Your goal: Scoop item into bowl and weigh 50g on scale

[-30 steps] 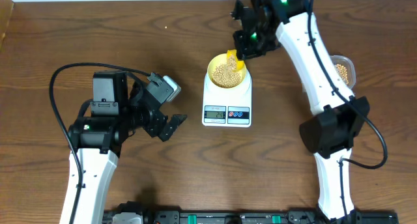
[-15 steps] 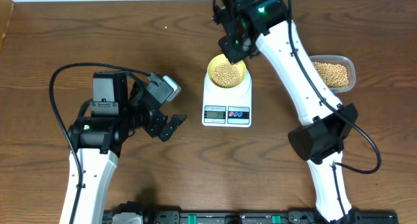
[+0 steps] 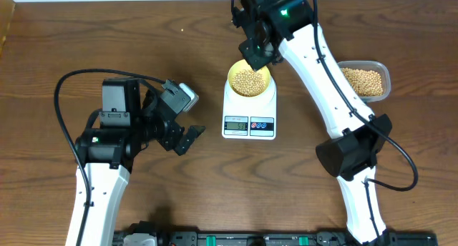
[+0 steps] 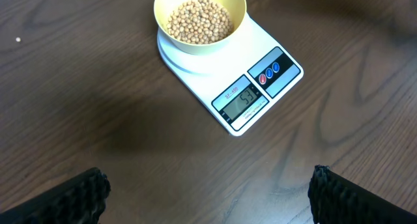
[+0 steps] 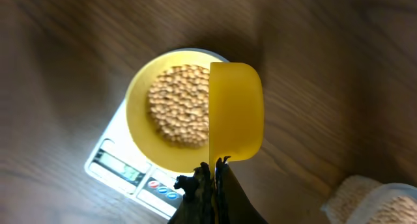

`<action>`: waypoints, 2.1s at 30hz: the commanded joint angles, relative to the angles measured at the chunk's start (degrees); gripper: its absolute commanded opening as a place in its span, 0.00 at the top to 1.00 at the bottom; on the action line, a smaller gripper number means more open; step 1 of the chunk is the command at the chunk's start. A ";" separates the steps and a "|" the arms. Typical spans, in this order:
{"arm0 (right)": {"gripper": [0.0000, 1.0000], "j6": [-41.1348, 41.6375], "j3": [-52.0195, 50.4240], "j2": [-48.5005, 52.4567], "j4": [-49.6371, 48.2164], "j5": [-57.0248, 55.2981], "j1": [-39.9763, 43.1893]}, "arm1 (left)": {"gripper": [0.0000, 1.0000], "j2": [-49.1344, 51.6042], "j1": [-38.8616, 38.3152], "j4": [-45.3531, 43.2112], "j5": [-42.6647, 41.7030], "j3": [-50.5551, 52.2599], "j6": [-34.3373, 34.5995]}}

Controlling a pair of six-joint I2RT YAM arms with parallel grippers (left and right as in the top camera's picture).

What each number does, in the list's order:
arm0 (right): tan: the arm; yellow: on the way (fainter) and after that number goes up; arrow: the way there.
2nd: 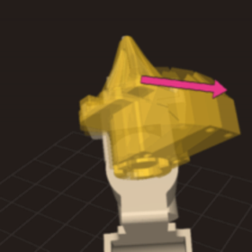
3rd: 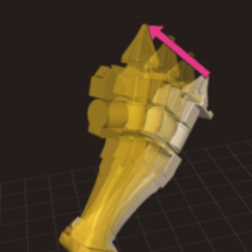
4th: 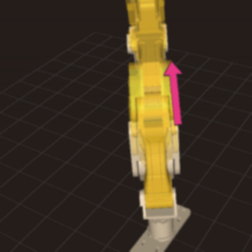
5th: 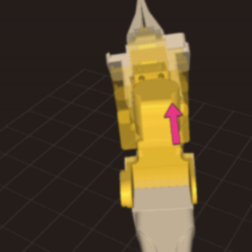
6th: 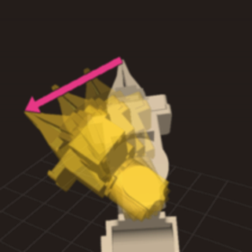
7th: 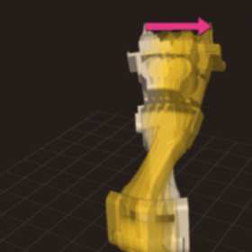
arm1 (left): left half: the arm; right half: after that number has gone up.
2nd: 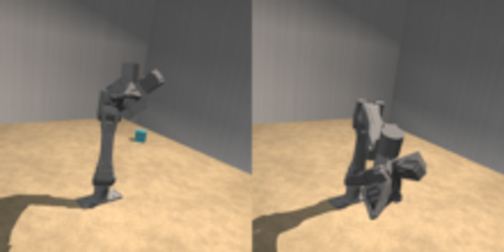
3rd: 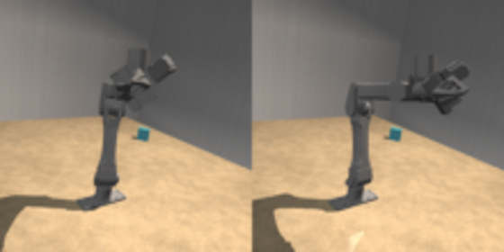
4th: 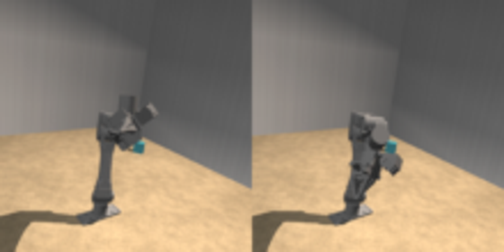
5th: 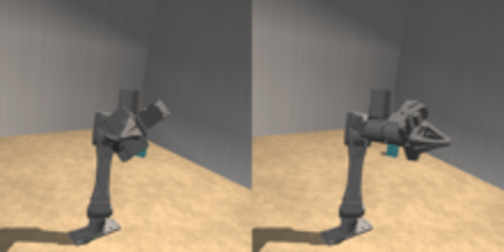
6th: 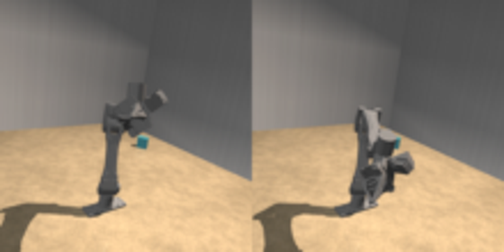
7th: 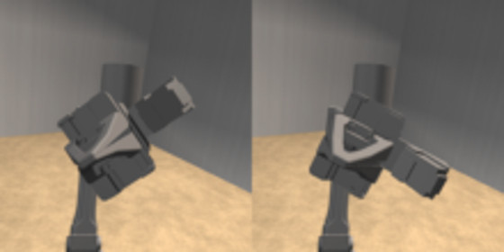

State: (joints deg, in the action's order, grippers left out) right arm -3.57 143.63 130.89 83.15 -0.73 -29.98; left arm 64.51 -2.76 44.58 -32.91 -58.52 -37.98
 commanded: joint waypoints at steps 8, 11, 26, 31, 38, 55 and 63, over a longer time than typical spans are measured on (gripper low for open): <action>0.99 1.42 1.57 -1.31 -1.49 16.87 8.66 | 0.01 0.22 0.24 0.00 -0.72 0.35 -0.81; 0.99 2.10 1.57 -3.10 -1.53 18.97 11.80 | 0.01 0.22 0.24 -0.02 -0.72 0.35 -0.81; 0.99 3.74 1.53 -10.40 0.22 22.82 30.10 | 0.00 0.22 0.24 -0.02 -0.74 0.35 -0.81; 0.99 2.69 1.42 -9.49 -2.19 26.25 29.77 | 0.00 0.22 0.24 -0.02 -0.74 0.35 -0.81; 0.99 -2.99 1.20 -6.56 -4.26 30.27 23.10 | 0.01 0.22 0.24 -0.02 -0.72 0.35 -0.81; 0.99 -9.81 -4.79 -4.17 -3.04 20.55 5.90 | 0.01 0.22 0.24 -0.02 -0.72 0.35 -0.81; 0.99 -9.77 -9.77 -4.17 -5.01 14.14 2.89 | 0.01 0.22 0.24 -0.02 -0.72 0.35 -0.81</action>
State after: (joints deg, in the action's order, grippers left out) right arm -12.56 135.22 126.80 78.74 17.45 -25.98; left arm 64.51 -2.76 44.58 -32.91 -58.52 -37.98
